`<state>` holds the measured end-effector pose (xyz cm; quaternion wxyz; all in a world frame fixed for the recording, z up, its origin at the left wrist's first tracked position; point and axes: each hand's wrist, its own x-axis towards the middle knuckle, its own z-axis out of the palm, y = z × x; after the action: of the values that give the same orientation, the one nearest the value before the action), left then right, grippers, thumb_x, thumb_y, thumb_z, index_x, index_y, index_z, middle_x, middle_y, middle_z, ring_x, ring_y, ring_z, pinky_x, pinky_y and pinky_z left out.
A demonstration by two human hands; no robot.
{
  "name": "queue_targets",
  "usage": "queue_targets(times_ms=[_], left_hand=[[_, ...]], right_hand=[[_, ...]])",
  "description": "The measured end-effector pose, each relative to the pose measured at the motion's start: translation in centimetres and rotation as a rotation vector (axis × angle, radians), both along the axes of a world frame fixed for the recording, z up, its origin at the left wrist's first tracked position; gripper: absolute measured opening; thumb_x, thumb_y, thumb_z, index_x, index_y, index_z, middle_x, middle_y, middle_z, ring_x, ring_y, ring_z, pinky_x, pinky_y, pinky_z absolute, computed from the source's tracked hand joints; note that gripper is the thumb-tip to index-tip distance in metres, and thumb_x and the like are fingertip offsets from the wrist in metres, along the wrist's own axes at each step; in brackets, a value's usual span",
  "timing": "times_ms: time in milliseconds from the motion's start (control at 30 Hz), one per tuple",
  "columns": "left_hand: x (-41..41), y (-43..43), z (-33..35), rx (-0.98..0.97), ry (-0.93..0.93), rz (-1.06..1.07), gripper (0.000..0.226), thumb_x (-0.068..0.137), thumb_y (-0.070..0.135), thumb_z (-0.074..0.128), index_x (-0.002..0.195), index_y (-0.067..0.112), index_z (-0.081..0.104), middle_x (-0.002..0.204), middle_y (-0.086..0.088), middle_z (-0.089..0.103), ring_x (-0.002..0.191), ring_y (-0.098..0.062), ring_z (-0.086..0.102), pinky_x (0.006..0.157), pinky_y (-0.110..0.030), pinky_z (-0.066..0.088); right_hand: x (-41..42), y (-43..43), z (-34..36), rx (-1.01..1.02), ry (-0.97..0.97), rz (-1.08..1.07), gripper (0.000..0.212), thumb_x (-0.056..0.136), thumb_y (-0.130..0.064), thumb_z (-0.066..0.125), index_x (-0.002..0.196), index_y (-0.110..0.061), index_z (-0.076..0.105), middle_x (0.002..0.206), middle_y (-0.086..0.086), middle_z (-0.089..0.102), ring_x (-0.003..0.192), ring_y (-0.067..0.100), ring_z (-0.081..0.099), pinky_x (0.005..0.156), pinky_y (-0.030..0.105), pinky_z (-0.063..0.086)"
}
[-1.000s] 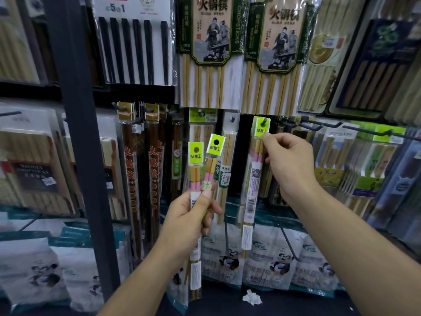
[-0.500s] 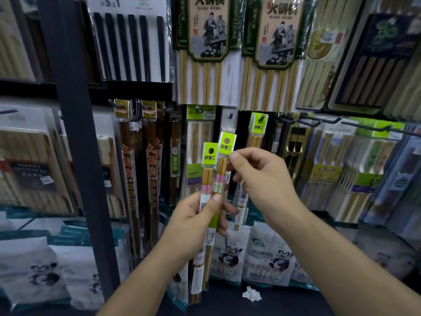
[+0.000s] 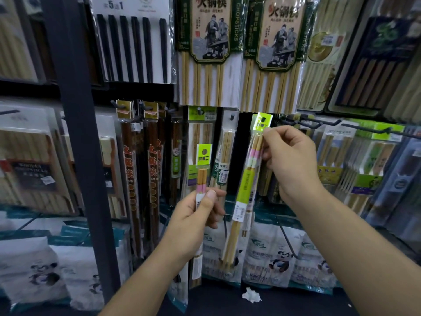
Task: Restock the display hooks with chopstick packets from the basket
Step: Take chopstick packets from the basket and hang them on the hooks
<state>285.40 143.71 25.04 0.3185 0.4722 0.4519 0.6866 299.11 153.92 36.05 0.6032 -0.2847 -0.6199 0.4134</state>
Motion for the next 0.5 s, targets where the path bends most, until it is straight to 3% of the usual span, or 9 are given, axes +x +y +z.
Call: queue_targets(times_ms=[267,433,500], left_hand=[[-0.4,0.2,-0.3,-0.026,0.023,-0.043,0.029,0.092,0.047,0.051,0.092,0.029,0.074,0.061,0.004,0.051,0.049,-0.010,0.038,0.048,-0.024,0.032],[-0.7,0.3,-0.5,0.001,-0.095,-0.095,0.040,0.102,0.053,0.047,0.090,0.020,0.064,0.063,-0.002,0.048,0.049,-0.010,0.034,0.044,-0.022,0.030],[-0.6,0.3,-0.4,0.011,-0.156,-0.126,0.029,0.097,0.045,0.044,0.082,0.023,0.058,0.067,-0.005,0.050,0.049,-0.011,0.033,0.043,-0.023,0.030]], right_hand=[[-0.2,1.7,0.4,0.003,-0.042,-0.073,0.025,0.098,-0.017,0.063,0.074,-0.014,0.067,0.055,-0.012,0.057,0.051,0.002,0.053,0.052,0.013,0.044],[-0.2,2.2,-0.2,-0.011,-0.071,-0.083,0.024,0.097,-0.013,0.063,0.074,-0.010,0.068,0.052,-0.012,0.058,0.047,-0.001,0.054,0.052,0.011,0.045],[-0.1,2.4,-0.5,-0.017,-0.090,-0.107,0.025,0.097,-0.020,0.065,0.074,-0.011,0.070,0.057,-0.008,0.059,0.051,0.003,0.052,0.056,0.016,0.046]])
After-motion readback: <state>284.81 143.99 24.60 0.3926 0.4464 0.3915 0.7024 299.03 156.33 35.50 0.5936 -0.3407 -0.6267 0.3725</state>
